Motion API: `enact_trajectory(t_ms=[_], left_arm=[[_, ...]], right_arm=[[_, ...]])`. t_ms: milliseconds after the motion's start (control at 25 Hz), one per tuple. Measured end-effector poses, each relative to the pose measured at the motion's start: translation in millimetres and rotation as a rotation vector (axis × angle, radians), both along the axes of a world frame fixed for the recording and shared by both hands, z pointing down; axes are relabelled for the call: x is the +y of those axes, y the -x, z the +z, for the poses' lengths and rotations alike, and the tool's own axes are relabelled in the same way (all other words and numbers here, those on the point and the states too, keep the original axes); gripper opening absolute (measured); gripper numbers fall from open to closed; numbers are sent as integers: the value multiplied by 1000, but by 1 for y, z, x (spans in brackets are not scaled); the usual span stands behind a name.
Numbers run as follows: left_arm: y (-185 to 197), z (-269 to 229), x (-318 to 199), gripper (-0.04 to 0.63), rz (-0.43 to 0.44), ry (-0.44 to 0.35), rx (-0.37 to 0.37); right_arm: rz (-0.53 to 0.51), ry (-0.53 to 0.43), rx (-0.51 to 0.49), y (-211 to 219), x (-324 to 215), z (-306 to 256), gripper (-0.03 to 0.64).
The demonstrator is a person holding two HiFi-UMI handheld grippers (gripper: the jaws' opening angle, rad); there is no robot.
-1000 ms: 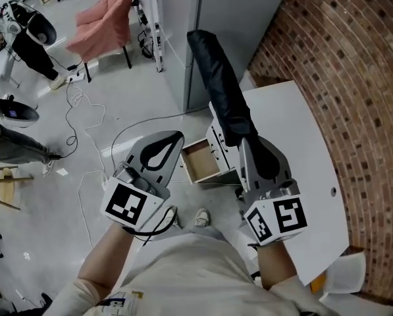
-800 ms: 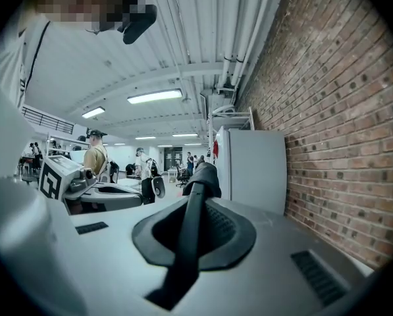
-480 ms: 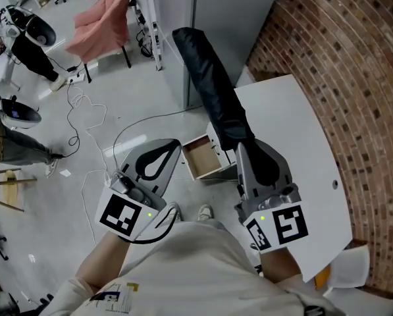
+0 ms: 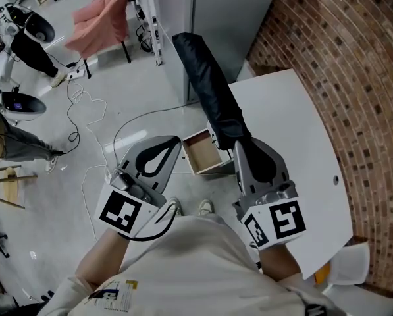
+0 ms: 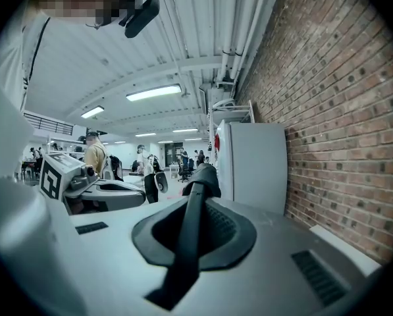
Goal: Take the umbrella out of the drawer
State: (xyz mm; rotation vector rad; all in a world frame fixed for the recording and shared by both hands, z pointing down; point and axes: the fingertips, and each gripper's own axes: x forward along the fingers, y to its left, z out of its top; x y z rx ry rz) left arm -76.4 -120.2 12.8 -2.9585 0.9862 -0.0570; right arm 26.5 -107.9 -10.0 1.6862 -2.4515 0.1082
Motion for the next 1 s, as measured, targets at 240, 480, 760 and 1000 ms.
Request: enact_trajectory(t_ms=[240, 480, 760, 1000], left_arm=[[1, 0, 2, 8, -6, -2, -10], [-1, 0, 6, 8, -2, -4, -12], [-3, -2, 10, 8, -1, -9, -15], [-7, 3, 17, 8, -2, 3, -21]], right_arm=[[2, 2, 5, -3, 2, 0, 23], [-7, 2, 2, -3, 6, -1, 23], [-9, 2, -4, -4, 11, -2, 23], [-8, 9, -8, -9, 18, 0, 23]])
